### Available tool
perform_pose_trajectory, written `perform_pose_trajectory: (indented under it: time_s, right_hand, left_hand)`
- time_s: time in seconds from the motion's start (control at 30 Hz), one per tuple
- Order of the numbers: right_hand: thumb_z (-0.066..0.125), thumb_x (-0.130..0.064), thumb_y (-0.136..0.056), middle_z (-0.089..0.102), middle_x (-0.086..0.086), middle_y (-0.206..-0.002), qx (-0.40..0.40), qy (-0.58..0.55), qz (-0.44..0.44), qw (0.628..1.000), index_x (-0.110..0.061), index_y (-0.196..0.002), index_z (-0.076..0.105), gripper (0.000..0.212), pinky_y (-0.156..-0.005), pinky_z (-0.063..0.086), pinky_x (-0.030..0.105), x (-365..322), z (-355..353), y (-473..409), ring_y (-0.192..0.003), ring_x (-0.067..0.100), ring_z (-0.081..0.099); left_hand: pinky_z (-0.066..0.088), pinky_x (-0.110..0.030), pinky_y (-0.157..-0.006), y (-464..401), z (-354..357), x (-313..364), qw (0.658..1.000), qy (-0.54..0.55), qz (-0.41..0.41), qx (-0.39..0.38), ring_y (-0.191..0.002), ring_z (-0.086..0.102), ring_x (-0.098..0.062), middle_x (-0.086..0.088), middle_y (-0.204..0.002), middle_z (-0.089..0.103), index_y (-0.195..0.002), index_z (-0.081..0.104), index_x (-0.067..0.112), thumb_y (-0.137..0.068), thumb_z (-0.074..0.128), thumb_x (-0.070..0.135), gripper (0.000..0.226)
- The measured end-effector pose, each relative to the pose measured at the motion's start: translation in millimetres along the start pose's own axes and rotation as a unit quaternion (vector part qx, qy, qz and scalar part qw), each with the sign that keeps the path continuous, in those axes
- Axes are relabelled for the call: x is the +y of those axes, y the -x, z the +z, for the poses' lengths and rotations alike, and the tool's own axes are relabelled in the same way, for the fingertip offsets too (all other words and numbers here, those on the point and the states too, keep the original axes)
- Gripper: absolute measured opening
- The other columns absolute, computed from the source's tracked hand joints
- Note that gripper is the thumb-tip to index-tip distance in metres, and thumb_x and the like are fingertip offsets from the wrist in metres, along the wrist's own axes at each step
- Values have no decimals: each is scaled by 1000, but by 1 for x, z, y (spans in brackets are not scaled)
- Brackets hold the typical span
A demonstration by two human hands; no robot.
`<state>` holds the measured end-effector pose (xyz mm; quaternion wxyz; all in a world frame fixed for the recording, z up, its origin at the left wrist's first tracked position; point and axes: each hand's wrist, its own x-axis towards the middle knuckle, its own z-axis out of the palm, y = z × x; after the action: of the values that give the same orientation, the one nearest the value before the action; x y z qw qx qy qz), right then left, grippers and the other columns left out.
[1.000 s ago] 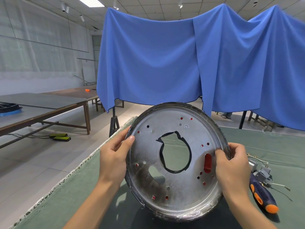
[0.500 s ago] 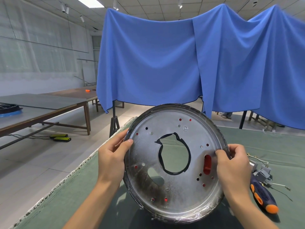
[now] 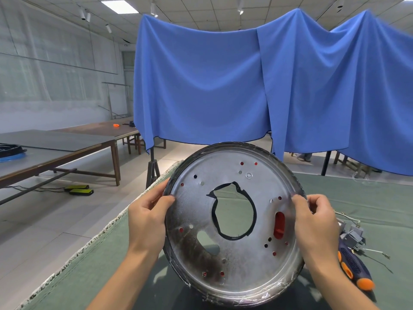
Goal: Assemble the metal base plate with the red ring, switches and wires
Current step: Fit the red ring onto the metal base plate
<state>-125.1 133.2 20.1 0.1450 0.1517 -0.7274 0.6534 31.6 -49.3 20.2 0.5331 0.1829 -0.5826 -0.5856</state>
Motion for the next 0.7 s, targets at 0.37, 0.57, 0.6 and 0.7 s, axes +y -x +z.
perform_pose_trajectory:
  time_s: [0.37,0.57,0.6,0.7]
  right_hand:
    - [57,-29,-93,65,-12,-78,-29,17,-52,998,-31,-93,63,5,-58,41,30,2,-1,-4,-79,13,59]
    - [55,-19,-94,64,-16,-79,-46,33,-56,997,-32,-96,60,14,-57,42,27,1,-1,-5,-78,6,58]
    - [54,-18,-94,64,-16,-80,-49,36,-53,997,-31,-98,60,15,-58,42,27,1,-1,-4,-78,8,58]
    - [52,-19,-94,65,-12,-86,-56,37,-44,997,-29,-102,60,15,-67,45,33,0,0,-4,-84,15,59]
  left_hand:
    - [58,-33,-74,1,-2,1,1000,2,-17,12,-87,69,-14,8,-92,75,-79,77,37,-83,49,-9,54]
    - [56,-30,-74,1,-2,-3,999,-25,-17,12,-84,68,-9,10,-90,75,-87,76,31,-82,50,-10,49]
    - [56,-29,-74,1,-2,-3,999,-28,-16,14,-83,68,-8,12,-89,75,-93,75,27,-82,50,-10,46]
    - [55,-32,-78,1,-1,-3,999,-30,-15,19,-83,67,-10,11,-89,75,-97,73,23,-83,51,-10,42]
